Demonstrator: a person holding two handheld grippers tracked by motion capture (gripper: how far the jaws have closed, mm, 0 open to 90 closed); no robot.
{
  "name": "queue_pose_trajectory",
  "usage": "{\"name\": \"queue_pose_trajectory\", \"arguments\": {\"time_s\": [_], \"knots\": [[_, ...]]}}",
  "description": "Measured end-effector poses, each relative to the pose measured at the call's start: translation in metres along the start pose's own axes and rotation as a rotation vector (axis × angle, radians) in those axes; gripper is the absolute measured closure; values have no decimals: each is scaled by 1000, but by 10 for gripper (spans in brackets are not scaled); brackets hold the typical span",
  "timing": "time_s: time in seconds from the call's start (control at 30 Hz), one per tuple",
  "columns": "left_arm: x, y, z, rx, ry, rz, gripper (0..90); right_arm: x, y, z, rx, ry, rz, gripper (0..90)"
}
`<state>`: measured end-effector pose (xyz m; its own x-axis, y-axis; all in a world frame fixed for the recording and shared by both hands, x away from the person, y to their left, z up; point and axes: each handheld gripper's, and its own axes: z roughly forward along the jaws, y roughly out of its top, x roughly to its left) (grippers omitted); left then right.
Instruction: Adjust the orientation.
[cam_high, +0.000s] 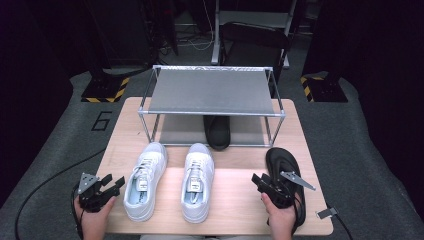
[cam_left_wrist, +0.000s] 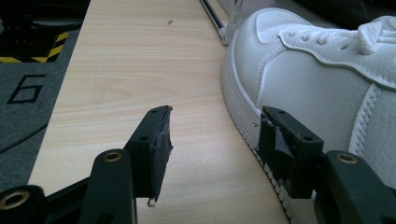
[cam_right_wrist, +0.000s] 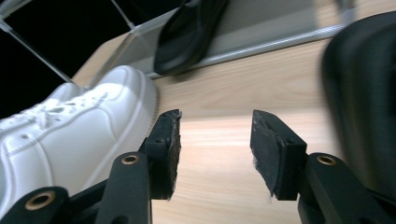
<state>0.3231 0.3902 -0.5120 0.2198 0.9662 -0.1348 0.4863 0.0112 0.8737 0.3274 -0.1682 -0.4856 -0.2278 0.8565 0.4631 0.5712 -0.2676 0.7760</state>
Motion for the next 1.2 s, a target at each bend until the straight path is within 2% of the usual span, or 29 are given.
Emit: {"name": "queue_pose_trajectory", "arguments": {"time_s": [0.17,0.23,0.47,0.57,0.63,0.73,0.77,0.83,0.9,0.97,1.03,1.2], "knots": [[0,0,0,3,4,-2,436,-11,-1,-17,-26,-82,-31,528],[-1,-1,1,-12,8,-3,436,-17,-1,-20,-39,-111,-38,537],[0,-1,1,6,0,-1,435,-29,-4,-26,-66,-209,-52,610],[0,-1,1,8,-2,0,435,-36,-4,-25,-29,-233,-47,635],[-1,-1,1,7,-2,0,435,-41,-6,-22,5,-229,-34,679],[-1,-1,1,-9,5,-6,435,-46,-8,-20,9,-201,-9,738],[0,-1,0,5,0,-6,435,-46,-9,-19,8,-192,8,766],[0,0,0,6,-1,-5,435,-46,-9,-19,17,-187,4,819],[0,-1,0,3,0,-5,435,-45,-9,-19,19,-197,-19,830],[0,0,1,1,1,-3,435,-42,-10,-19,16,-203,-25,834],[-1,-1,1,-8,5,-1,435,-37,-11,-19,15,-189,-19,835],[-1,0,1,-7,0,-1,436,-13,-19,-10,41,-123,-38,832]]}}
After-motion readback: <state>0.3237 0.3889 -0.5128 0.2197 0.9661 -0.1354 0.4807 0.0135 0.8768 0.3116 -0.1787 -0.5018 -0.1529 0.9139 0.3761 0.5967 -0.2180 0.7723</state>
